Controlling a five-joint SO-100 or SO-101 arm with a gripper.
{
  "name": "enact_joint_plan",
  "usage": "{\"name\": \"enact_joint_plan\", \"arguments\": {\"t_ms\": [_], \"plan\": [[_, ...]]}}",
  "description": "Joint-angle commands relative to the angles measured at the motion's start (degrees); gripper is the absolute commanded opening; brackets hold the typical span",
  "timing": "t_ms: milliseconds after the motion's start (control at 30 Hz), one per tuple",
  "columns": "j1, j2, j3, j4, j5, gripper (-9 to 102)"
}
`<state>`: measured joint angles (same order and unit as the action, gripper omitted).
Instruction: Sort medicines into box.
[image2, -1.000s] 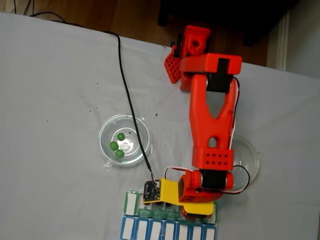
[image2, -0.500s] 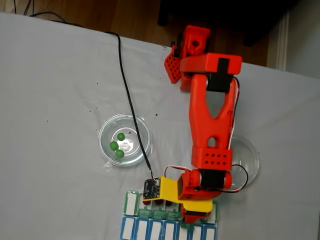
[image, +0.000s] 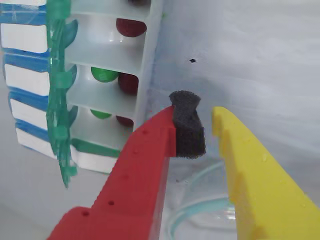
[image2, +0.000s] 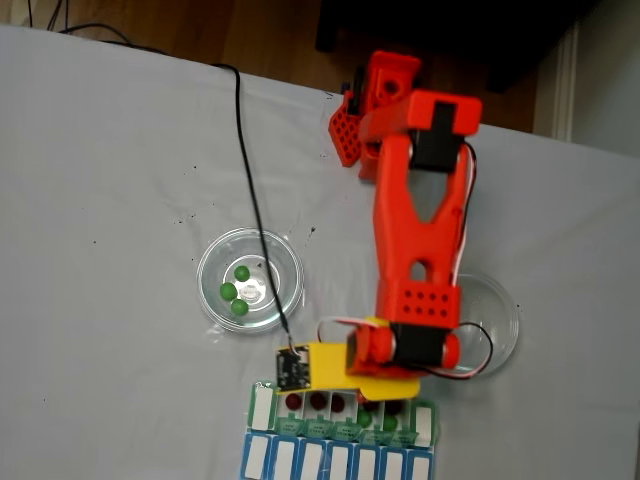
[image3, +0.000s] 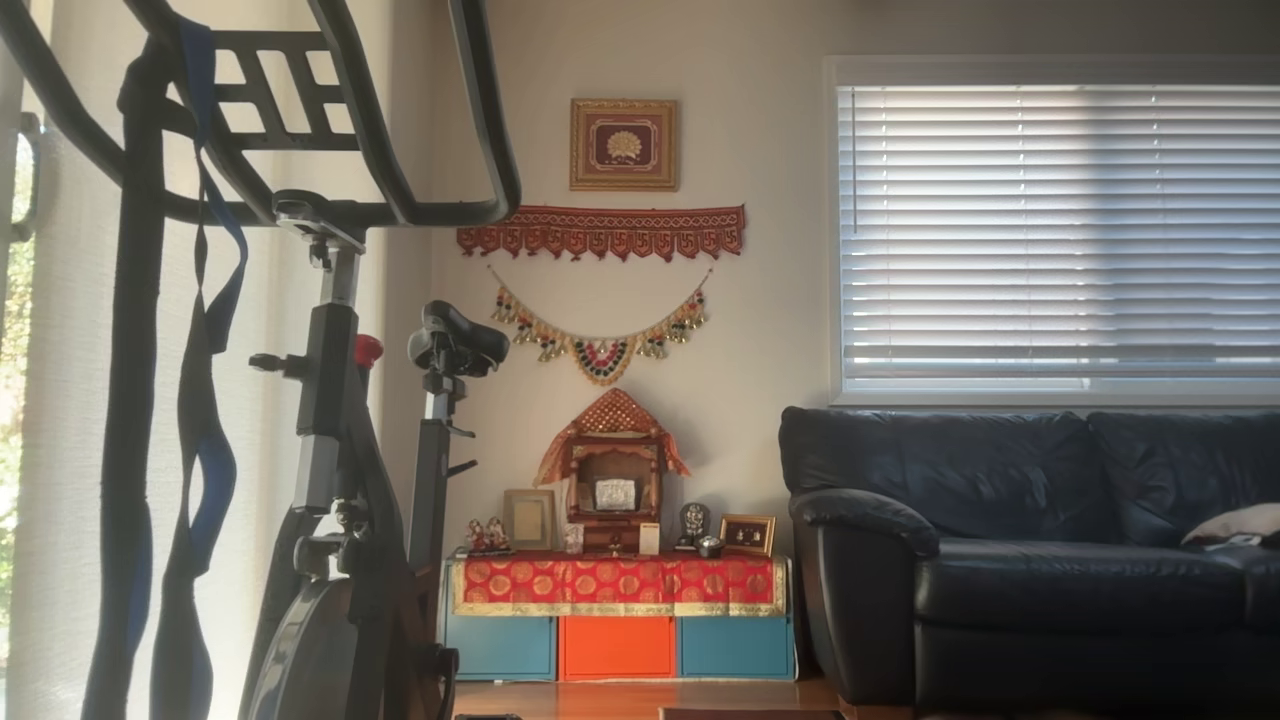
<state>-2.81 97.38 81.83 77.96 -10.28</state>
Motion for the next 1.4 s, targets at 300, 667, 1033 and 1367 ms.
{"name": "enact_joint_plan", "arguments": {"t_ms": [300,667,1033,1367], "plan": [[20.3,38.1,28.2,-7.4,-30.8,2],[27.5,34.5,46.7,-30.8,-43.8,2],[30.6,20.4,34.7,-25.0,-56.8,1],[33.7,19.3,28.7,-14.2,-66.3,1]]}}
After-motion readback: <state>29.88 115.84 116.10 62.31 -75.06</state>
